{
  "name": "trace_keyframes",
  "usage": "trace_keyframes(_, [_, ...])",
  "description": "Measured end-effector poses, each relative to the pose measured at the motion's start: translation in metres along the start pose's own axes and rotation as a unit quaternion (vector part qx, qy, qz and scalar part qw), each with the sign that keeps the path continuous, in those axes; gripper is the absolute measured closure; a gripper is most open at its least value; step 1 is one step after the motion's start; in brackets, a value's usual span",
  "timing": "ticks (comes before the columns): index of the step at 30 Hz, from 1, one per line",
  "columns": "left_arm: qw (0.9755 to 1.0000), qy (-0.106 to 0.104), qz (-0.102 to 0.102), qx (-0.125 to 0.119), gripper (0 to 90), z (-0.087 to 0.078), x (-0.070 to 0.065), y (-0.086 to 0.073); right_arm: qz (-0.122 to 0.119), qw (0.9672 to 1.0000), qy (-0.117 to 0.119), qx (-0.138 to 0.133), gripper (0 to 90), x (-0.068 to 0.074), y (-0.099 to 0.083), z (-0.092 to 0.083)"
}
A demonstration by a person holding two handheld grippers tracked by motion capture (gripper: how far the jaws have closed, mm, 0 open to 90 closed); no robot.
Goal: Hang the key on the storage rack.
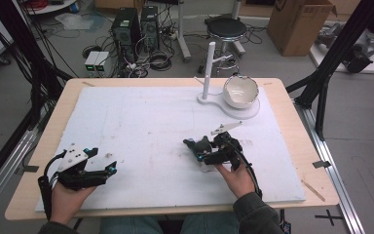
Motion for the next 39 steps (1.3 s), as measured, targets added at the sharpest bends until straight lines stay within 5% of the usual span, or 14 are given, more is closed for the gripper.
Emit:
trace_keyframes(16, [1.0, -0.003, 0.002, 0.0, 19.0, 0.0016, -0.0008, 0.0004, 0.02, 0.9994, -0.017, 0.022, 37.6, -0.0041, -0.0071, 0.0063])
trace_keyframes(22, [1.0, -0.003, 0.003, 0.0, 19.0, 0.0018, -0.002, 0.0006, 0.048, 0.9984, -0.013, 0.024, 45.4, -0.0054, -0.0086, 0.0055])
trace_keyframes(39, [1.0, -0.005, 0.003, -0.002, 19.0, 0.0016, -0.0017, 0.001, 0.033, 0.9993, 0.006, 0.015, 51.3, -0.0054, -0.0076, 0.0043])
Point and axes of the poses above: each handheld gripper's, and its own axes: z roughly forward along the jaws, y roughly out of its top, x roughly to its left, the point moved 6 cm from there along z, roughly forward along the jaws, and after that the axes turned 6 degrees about y, right-handed, at the moved point
